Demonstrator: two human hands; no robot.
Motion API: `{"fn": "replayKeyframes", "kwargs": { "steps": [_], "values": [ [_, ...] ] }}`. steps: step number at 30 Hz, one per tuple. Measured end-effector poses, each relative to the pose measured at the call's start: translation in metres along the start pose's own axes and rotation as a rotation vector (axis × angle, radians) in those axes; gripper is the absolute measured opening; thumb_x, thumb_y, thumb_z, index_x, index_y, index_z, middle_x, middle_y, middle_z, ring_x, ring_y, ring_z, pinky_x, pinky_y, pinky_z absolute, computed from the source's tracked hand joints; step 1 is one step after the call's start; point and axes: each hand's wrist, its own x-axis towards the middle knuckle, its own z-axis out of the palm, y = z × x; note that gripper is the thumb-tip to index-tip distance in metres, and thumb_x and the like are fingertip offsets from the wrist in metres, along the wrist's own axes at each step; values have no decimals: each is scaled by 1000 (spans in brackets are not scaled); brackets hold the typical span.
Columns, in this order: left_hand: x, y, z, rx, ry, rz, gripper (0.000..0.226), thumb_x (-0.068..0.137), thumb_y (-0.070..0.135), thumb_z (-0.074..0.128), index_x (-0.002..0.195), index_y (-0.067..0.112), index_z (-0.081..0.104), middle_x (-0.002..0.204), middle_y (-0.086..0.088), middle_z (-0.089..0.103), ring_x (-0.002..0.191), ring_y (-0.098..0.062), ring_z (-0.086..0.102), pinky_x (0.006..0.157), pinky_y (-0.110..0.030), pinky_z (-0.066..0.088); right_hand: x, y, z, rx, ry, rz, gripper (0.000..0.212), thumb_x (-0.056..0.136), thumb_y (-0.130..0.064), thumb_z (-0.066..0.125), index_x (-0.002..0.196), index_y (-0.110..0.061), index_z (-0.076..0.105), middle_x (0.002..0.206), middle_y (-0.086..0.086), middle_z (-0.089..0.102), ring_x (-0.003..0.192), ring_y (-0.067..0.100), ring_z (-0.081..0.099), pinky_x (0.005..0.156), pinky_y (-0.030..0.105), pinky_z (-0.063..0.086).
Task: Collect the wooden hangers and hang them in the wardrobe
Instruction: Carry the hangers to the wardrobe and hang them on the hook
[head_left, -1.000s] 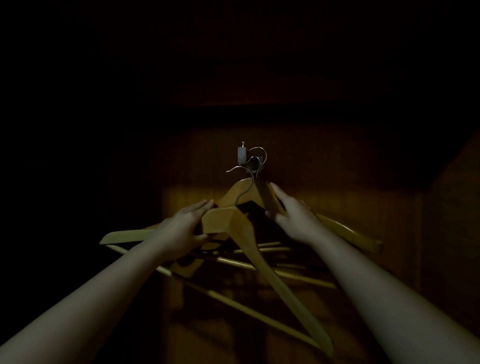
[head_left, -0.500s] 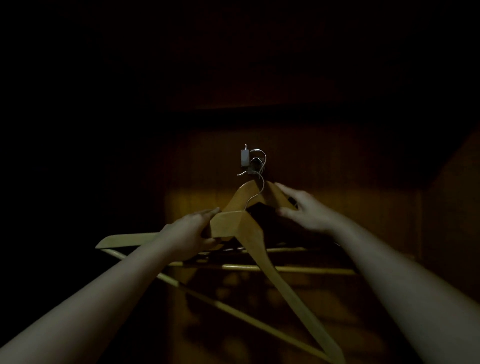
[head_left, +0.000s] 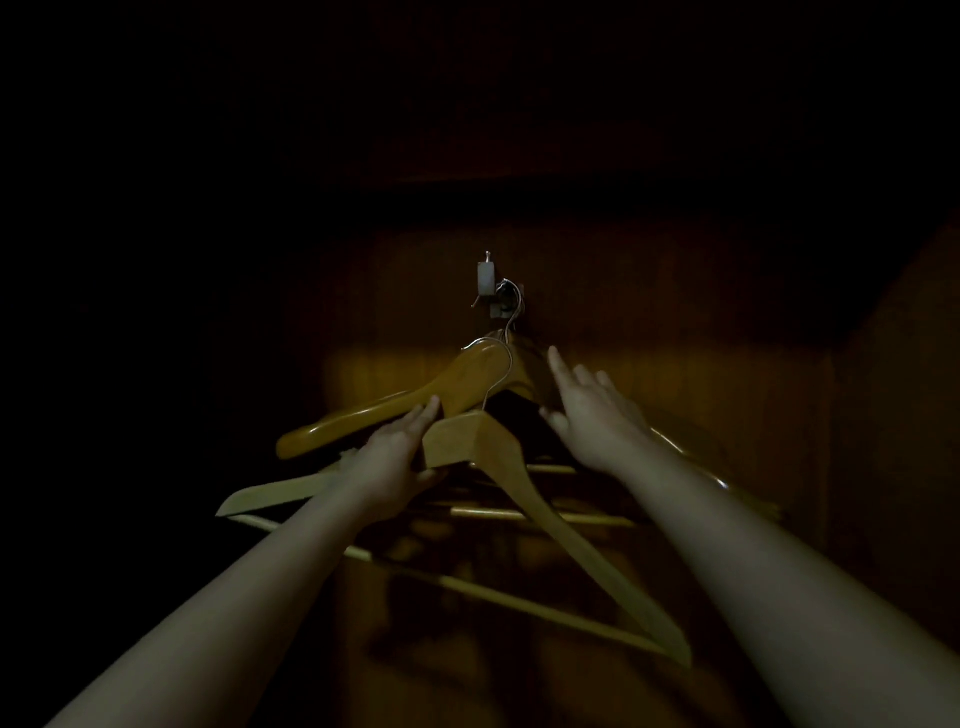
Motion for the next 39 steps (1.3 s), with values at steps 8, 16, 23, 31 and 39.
{"fn": "replayKeyframes", "kwargs": {
  "steps": [8, 16, 23, 31, 39],
  "values": [
    [-22, 3, -9, -126, 24, 14, 68, 85, 38, 60, 142, 34, 24, 140, 1, 44, 125, -22, 46, 99, -49, 45, -67, -6, -12, 300, 142, -117, 59, 96, -40, 39, 149, -26, 16, 147, -3, 29, 135, 17, 29, 106, 34, 30],
    [-28, 36, -30, -275, -104, 138, 57, 85, 38, 61, 134, 22, 38, 122, -3, 57, 111, -21, 55, 98, -45, 47, -99, -25, -20, 288, 233, -225, 73, 90, -24, 58, 148, -33, 15, 139, -10, 39, 120, 13, 49, 89, 23, 45],
    [-30, 66, -26, -257, 72, 324, 54, 89, 28, 57, 138, 23, 34, 132, -1, 52, 116, -16, 53, 96, -37, 49, -99, 4, -16, 307, 286, -136, 70, 93, -19, 53, 149, -28, 11, 145, -3, 38, 127, 17, 46, 98, 27, 43],
    [8, 61, -43, 57, 241, 271, 55, 96, 27, 44, 145, 27, 19, 122, -1, 57, 102, -18, 58, 74, -27, 45, -37, 0, -41, 267, 239, -163, 67, 94, -20, 51, 149, -26, 13, 150, -3, 33, 131, 22, 42, 103, 35, 41],
    [21, 38, -41, -9, 149, 110, 48, 97, 29, 40, 143, 28, 25, 115, -6, 60, 93, -20, 61, 73, -34, 53, -1, -14, -32, 273, 98, -203, 68, 93, -8, 50, 149, -23, 15, 155, 1, 25, 141, 22, 28, 112, 37, 28]
  ]
}}
